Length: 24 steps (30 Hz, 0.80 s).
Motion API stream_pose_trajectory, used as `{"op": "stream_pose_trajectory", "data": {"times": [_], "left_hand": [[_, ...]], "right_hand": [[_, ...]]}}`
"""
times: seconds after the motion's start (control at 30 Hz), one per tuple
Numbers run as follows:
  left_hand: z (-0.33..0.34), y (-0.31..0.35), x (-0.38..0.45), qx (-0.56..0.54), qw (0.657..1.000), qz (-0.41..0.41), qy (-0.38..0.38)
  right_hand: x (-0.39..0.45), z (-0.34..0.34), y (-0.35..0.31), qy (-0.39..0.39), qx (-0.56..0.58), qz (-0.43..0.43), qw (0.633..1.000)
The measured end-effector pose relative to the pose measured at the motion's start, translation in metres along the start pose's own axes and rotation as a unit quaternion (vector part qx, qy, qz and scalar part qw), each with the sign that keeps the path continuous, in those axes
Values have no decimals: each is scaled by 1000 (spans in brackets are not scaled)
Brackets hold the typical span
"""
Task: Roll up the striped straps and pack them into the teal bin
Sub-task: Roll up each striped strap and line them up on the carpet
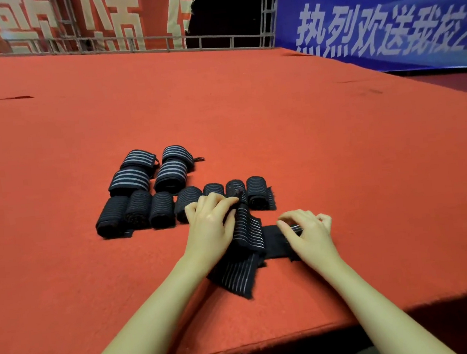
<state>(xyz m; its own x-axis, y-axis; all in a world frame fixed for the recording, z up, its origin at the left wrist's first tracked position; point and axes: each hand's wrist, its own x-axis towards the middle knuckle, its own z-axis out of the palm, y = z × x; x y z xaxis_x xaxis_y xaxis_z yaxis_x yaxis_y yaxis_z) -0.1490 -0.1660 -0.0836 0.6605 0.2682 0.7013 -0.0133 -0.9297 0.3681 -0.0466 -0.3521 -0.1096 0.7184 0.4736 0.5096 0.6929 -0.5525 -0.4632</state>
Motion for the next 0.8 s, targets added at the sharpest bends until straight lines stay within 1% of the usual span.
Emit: {"op": "stream_pose_trajectory", "data": {"times": [0.1, 0.17, 0.2, 0.3, 0.47, 0.53, 0.6, 0.67, 0.73, 0.8], "left_hand": [[10, 9, -2, -27, 999, 28, -22], [18, 16, -3, -37, 997, 47, -43], [22, 20, -2, -39, 996, 54, -54], [33, 29, 1, -47, 992, 63, -102], [42, 31, -5, -46, 983, 47, -169], [45, 28, -9, -23, 978, 68, -197], [49, 26, -12, 12, 972, 100, -212], [52, 25, -12, 24, 973, 108, -203], [51, 24, -10, -4, 981, 87, -173], [50, 24, -7, -31, 987, 65, -145]], "right_hand": [[-17, -8, 17, -72, -100, 18, 992], [-23, -13, 21, -94, -160, 12, 983], [-23, -15, 21, -96, -170, 9, 981], [-23, -17, 27, -114, -152, 14, 982], [-29, -16, 31, -128, -151, -41, 979], [-30, -15, 36, -133, -151, -61, 978], [-30, -16, 42, -110, -147, -87, 979], [-31, -15, 49, -51, -126, -112, 984], [-30, -15, 47, -4, -101, -119, 988], [-28, -13, 41, 25, -97, -129, 987]]}}
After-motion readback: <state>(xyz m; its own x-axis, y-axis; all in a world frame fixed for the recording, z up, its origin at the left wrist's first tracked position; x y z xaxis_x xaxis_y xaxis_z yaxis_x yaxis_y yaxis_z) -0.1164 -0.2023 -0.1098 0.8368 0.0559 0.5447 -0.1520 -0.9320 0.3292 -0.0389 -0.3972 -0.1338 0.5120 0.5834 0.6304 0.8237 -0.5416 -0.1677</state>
